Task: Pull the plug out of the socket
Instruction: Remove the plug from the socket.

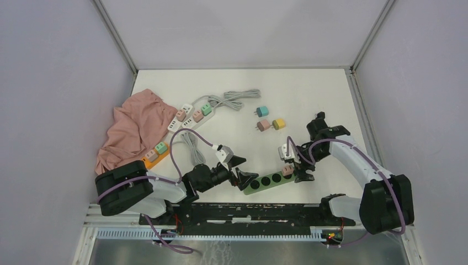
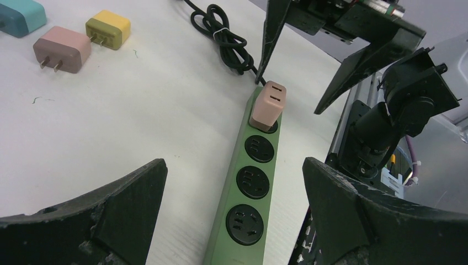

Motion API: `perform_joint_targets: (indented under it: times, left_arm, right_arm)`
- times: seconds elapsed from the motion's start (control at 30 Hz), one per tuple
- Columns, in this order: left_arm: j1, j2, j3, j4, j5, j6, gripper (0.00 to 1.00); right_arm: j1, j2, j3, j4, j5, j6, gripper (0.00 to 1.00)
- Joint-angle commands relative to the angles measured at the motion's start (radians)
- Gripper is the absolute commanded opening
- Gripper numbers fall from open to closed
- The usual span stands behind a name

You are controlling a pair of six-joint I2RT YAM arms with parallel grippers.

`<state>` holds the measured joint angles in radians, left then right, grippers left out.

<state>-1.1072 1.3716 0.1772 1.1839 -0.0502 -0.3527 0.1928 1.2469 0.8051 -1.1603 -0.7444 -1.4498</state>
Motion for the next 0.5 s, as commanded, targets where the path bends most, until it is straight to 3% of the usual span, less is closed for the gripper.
perform_joint_targets:
  times: [0.0, 0.2, 0.47]
  left_arm:
    - [0.004, -0.004, 0.007, 0.057, -0.004, -0.022, 0.99]
    - [0.004, 0.005, 0.014, 0.056, -0.001, -0.023, 0.99]
    - [0.004, 0.004, 0.017, 0.04, 0.02, -0.007, 0.99]
  right_arm:
    - [0.095, -0.006, -0.007, 0.221, 0.102, 0.192, 0.84]
    - [0.183, 0.046, -0.005, 0.238, 0.135, 0.199, 0.74]
    - [0.233, 0.072, 0.011, 0.236, 0.193, 0.205, 0.39]
